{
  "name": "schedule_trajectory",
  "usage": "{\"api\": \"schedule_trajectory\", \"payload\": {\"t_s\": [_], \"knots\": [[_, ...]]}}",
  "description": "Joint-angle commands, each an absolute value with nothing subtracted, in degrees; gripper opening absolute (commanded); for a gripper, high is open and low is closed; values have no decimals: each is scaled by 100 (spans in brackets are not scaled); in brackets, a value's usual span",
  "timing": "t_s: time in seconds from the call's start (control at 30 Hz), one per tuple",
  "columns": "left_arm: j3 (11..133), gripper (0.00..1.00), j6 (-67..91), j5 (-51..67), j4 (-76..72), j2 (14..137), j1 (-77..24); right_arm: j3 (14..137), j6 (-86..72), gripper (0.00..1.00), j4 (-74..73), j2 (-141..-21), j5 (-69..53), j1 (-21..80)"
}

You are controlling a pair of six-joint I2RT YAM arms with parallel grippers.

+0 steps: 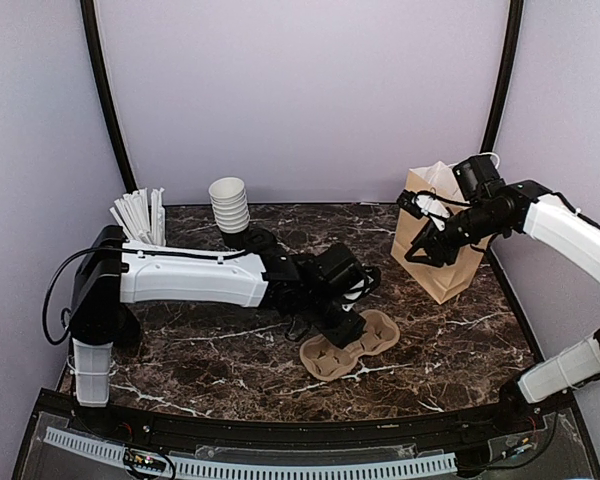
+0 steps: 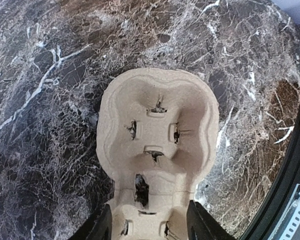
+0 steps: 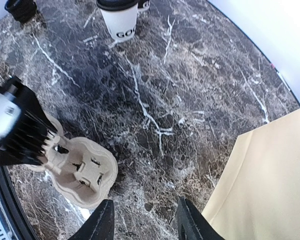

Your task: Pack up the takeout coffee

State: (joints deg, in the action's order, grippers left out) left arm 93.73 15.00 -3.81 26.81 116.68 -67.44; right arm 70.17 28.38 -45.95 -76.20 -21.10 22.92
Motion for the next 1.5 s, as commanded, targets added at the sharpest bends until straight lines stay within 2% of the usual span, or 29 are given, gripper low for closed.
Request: {"api": "schedule_trajectory", "payload": {"t_s": [0.0, 0.2, 0.43, 1.1, 1.3, 1.47], "knots": [[10039, 55, 1392, -219, 3792, 11904, -6750, 7104, 2692, 45, -4388, -7298, -2485, 2230], [10401, 54, 1348, -119, 3956, 12203, -6750, 7171, 2631, 45, -4324, -7211, -2505, 2114], [10736, 48, 1306, -100, 4214, 12562, -6750, 7139, 2602, 45, -4315, -7208, -2566, 2099], [10991, 33, 1161, -52, 4272, 12937, -6750, 7009, 2558, 44, -4245, -7140, -2550, 2100], [11019, 34, 1113, -71, 4184, 12934, -6750, 7031, 2559, 44, -4263, -7151, -2566, 2100], [11147, 29, 1184, -110, 4300, 13056, -6750, 7078, 2558, 44, -4303, -7170, -2549, 2096]]}}
